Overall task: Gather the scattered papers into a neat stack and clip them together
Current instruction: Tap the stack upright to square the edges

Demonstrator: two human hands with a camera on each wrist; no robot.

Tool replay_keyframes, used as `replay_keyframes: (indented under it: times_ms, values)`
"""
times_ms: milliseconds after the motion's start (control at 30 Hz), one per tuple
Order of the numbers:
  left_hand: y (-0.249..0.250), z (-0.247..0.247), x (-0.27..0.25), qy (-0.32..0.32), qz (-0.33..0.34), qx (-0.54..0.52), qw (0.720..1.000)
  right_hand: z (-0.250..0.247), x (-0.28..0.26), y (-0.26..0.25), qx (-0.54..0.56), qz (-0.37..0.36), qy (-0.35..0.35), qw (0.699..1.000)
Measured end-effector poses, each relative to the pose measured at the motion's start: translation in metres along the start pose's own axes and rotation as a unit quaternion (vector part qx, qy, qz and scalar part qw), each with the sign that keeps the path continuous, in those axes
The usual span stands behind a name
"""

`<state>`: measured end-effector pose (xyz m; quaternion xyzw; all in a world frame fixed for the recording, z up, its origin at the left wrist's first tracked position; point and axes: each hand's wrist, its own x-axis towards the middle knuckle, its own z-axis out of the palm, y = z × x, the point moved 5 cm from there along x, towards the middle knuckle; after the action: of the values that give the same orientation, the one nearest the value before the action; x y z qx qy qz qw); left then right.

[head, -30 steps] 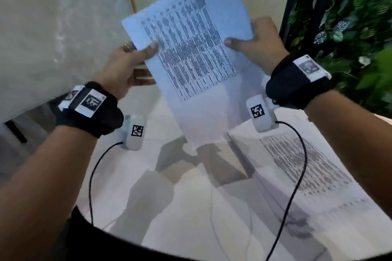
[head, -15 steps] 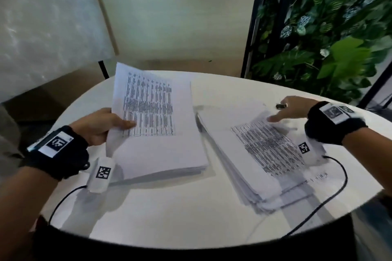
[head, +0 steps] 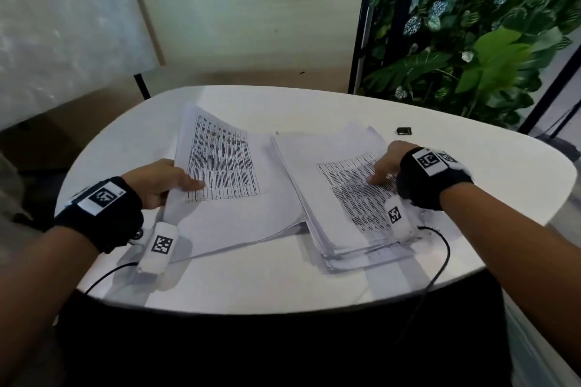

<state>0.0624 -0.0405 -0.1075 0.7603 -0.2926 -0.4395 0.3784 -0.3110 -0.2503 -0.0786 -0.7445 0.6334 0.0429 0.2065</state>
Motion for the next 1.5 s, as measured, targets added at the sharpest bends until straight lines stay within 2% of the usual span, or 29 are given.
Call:
replay_keyframes:
  times_ms: [133,233,300,400,467,567,600,633,667,733,800,833,867,900,967,1033,1167,1267,1300,1367,1400,1433,1467,1500]
  values:
    - [0.001,-0.007,-0.010,0.019,0.007,0.010,1.000,-0.002,-0.011,0.007,0.065,0.013,-0.005,0.998]
    - [0.004,-0.020,-0.023,0.048,0.033,0.009,0.998,0.001,-0.020,0.017,0.116,-0.005,-0.012,0.993]
    - [0.016,-0.038,-0.034,0.093,0.085,-0.001,0.992,0.006,-0.021,0.019,0.158,-0.027,-0.025,0.987]
    - [0.054,-0.058,-0.066,0.121,0.212,0.007,0.970,0.011,0.008,0.026,0.229,-0.081,-0.041,0.969]
    - [0.081,-0.057,-0.095,0.102,0.278,0.031,0.955,-0.002,-0.008,0.012,0.237,-0.111,-0.044,0.964]
    - [0.121,-0.041,-0.117,0.000,0.339,0.060,0.939,-0.029,-0.033,-0.025,0.233,-0.180,-0.025,0.955]
    - [0.134,-0.030,-0.121,-0.032,0.346,0.111,0.931,-0.037,-0.038,-0.039,0.222,-0.219,-0.030,0.950]
    - [0.144,-0.020,-0.121,-0.069,0.350,0.205,0.911,-0.044,-0.042,-0.054,0.196,-0.254,-0.039,0.946]
    - [0.154,-0.005,-0.125,-0.080,0.362,0.322,0.871,-0.050,-0.044,-0.070,0.166,-0.286,-0.053,0.942]
    - [0.163,0.017,-0.121,-0.065,0.395,0.512,0.760,-0.058,-0.054,-0.103,0.097,-0.331,-0.086,0.935]
    - [0.173,0.040,-0.111,-0.031,0.489,0.610,0.623,-0.066,-0.063,-0.136,0.025,-0.371,-0.097,0.923]
    - [0.179,0.050,-0.109,0.003,0.525,0.630,0.573,-0.068,-0.067,-0.150,-0.006,-0.395,-0.101,0.913]
    - [0.185,0.058,-0.108,0.034,0.524,0.649,0.550,-0.070,-0.070,-0.163,-0.033,-0.417,-0.105,0.902]
    - [0.190,0.065,-0.105,0.051,0.505,0.667,0.545,-0.072,-0.074,-0.174,-0.060,-0.434,-0.106,0.893]
    - [0.195,0.071,-0.094,0.064,0.419,0.706,0.568,-0.073,-0.082,-0.193,-0.094,-0.464,-0.108,0.874]
    - [0.194,0.073,-0.080,0.041,0.362,0.699,0.616,-0.075,-0.083,-0.208,-0.121,-0.491,-0.076,0.860]
    - [0.192,0.059,-0.059,-0.004,0.357,0.601,0.715,-0.080,-0.075,-0.216,-0.156,-0.500,0.023,0.851]
    - [0.185,0.039,-0.053,0.002,0.363,0.520,0.773,-0.098,-0.058,-0.196,-0.106,-0.486,0.100,0.862]
    - [0.182,0.029,-0.051,0.022,0.355,0.495,0.793,-0.107,-0.048,-0.180,-0.045,-0.463,0.131,0.875]
    - [0.174,0.005,-0.047,0.075,0.319,0.435,0.839,-0.121,-0.024,-0.133,0.162,-0.390,0.194,0.886]
    - [0.168,-0.007,-0.046,0.098,0.298,0.398,0.862,-0.120,-0.014,-0.106,0.267,-0.340,0.219,0.874]
    - [0.163,-0.018,-0.046,0.117,0.283,0.358,0.882,-0.111,-0.004,-0.083,0.365,-0.286,0.215,0.860]
    - [0.159,-0.027,-0.044,0.123,0.277,0.312,0.901,-0.092,0.007,-0.065,0.459,-0.237,0.165,0.840]
    - [0.155,-0.032,-0.044,0.119,0.278,0.266,0.915,-0.064,0.018,-0.057,0.539,-0.207,0.065,0.814]
